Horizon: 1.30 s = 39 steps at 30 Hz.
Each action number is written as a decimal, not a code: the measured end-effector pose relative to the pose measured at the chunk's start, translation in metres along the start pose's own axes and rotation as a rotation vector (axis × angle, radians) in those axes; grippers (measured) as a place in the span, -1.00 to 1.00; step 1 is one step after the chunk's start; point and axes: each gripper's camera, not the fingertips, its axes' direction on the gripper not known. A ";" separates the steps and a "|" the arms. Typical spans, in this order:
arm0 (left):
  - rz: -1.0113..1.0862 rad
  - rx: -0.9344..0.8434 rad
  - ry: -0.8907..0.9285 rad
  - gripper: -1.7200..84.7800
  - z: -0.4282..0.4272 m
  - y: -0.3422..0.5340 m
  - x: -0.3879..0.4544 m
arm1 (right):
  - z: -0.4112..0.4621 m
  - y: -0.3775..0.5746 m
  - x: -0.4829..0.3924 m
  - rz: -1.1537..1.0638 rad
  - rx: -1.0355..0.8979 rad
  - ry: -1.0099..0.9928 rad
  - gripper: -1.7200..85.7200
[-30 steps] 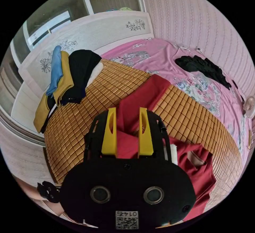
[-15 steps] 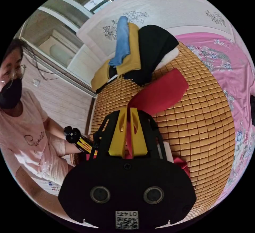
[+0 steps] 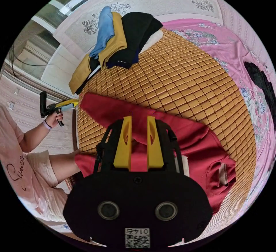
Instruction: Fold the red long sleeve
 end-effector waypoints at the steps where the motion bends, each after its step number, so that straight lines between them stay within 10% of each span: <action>1: -0.015 0.015 -0.040 -0.79 0.005 -0.006 -0.007 | 0.002 0.003 -0.003 0.010 -0.004 0.026 -0.78; 14: 0.089 -0.068 -0.345 -0.98 0.019 -0.046 -0.026 | 0.013 0.133 -0.085 0.354 0.022 0.025 -0.80; 25: -0.056 -0.337 -0.104 -0.69 0.029 -0.021 -0.048 | 0.046 0.203 -0.185 0.352 -0.116 0.025 -0.77; 30: 0.236 -0.370 -0.198 -0.87 0.038 -0.037 -0.013 | 0.074 0.203 -0.215 0.301 -0.180 0.034 -0.77; 39: 0.213 -0.127 -0.252 -0.87 0.050 -0.124 -0.035 | 0.098 0.222 -0.227 0.277 -0.156 0.062 -0.79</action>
